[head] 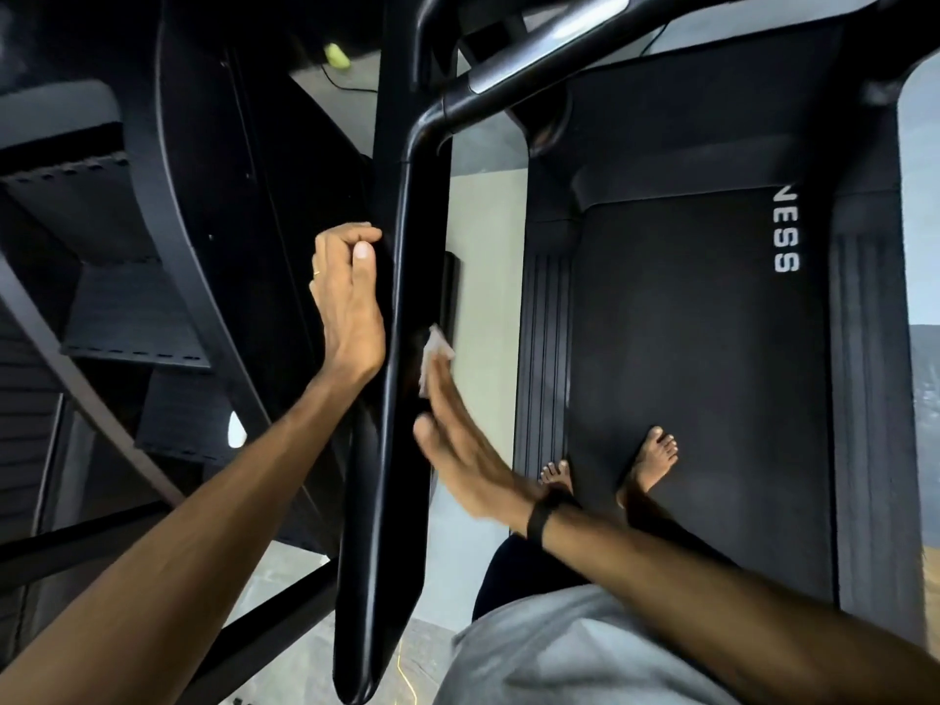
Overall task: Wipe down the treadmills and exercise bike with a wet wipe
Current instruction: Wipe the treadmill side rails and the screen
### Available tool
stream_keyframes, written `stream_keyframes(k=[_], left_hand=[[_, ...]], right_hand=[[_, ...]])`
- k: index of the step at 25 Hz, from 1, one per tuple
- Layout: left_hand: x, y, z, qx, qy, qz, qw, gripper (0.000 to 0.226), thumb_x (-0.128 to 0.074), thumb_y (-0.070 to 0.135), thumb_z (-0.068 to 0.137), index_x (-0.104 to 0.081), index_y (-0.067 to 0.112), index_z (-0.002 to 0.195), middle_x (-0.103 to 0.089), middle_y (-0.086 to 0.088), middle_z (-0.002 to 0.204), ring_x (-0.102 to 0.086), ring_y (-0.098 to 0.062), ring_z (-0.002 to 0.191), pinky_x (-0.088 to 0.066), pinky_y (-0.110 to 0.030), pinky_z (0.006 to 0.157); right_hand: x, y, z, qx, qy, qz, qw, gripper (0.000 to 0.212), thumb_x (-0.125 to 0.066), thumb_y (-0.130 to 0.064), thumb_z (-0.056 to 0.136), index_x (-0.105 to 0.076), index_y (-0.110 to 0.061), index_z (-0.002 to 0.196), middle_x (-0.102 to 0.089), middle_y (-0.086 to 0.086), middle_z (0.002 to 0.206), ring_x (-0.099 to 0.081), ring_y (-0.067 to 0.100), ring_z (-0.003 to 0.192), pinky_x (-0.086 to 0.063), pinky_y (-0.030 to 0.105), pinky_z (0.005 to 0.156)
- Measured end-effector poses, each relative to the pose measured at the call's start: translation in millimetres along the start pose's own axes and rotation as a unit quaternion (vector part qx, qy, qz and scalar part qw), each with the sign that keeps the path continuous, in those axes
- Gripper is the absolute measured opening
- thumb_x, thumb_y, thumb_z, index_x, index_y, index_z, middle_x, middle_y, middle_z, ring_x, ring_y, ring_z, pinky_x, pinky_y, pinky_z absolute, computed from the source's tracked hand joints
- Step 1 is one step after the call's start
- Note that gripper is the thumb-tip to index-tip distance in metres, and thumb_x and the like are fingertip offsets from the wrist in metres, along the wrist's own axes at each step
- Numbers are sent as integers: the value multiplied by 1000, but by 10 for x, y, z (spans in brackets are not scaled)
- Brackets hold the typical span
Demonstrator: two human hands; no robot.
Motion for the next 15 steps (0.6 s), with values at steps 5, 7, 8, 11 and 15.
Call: stream_keyframes(k=[5,7,8,11,15], left_hand=[[-14,26,-9,-6,-29,21,999,36,-39,45,100,-50,22,126,-49,0,135,-48,-16,122,-37,-47,107],[-36,62,7,-14,-55,28,998,52,-40,44,100,-42,14,142,-39,-6,149,-44,-18,131,-36,-45,111],[-45,64,19,-16,-64,32,997,57,-38,45,100,-38,15,148,-34,-6,153,-40,-18,136,-34,-47,113],[-67,28,11,-19,-70,46,996,65,-31,60,101,-33,22,154,-29,-2,160,-32,-15,144,-27,-52,117],[-55,33,19,-12,-66,53,996,61,-32,54,102,-31,24,155,-27,-3,161,-29,-18,146,-26,-56,117]], right_hand=[[220,-315,740,16,94,-12,995,89,-5,-79,91,8,-23,158,18,-7,166,15,7,153,7,51,125],[574,-242,1180,-41,127,40,990,103,-6,-91,79,8,-28,159,13,-12,166,12,2,152,5,52,125],[628,-123,1212,-67,121,75,988,113,-9,-97,73,8,-27,160,12,-12,167,10,1,152,4,49,126],[341,-47,607,-58,18,59,996,109,-15,-91,81,12,-20,159,17,-8,166,14,3,152,3,42,127],[153,-315,529,40,57,-44,997,85,-6,-72,95,14,-18,158,24,-6,164,20,7,151,11,37,125]])
Point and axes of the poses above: each hand's wrist, its own z-axis towards the middle knuckle, its own x-axis out of the back of the hand, y = z × x, the point moved 5 cm from there along z, towards the middle knuckle
